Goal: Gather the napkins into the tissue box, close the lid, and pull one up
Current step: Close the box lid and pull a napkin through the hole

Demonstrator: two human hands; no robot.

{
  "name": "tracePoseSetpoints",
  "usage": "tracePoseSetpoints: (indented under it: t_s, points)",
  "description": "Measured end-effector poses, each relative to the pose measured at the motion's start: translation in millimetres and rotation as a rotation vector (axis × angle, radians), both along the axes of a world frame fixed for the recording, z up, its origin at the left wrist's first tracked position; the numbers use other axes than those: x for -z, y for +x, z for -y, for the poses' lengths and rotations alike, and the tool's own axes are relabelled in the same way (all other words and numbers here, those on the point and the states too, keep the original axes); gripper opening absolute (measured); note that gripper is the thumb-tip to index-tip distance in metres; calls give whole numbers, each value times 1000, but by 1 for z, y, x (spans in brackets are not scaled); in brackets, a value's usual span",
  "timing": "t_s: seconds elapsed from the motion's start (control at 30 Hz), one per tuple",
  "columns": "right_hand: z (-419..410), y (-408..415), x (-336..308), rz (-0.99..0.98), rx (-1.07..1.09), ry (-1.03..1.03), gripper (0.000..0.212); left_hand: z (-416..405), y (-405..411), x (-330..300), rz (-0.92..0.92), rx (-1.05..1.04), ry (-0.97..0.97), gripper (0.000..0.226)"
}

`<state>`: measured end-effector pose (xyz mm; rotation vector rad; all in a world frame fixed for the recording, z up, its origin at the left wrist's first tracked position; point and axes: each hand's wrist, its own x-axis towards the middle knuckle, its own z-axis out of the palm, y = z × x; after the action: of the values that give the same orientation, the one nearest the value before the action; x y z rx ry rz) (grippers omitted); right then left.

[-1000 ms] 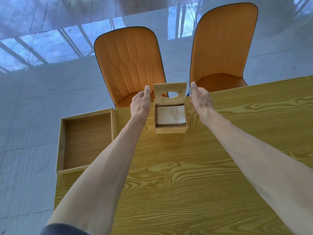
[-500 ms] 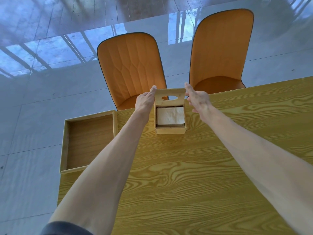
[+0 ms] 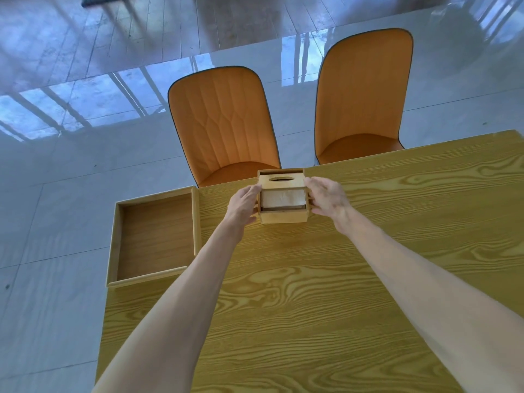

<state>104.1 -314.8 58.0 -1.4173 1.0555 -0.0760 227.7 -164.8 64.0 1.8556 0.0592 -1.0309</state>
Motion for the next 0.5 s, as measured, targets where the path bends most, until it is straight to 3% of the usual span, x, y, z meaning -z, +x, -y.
tracePoseSetpoints:
  t_s: [0.5]
  points:
    - [-4,-11,38,-20,12,-188,45,-17,-15,28,105,-41,-82,47]
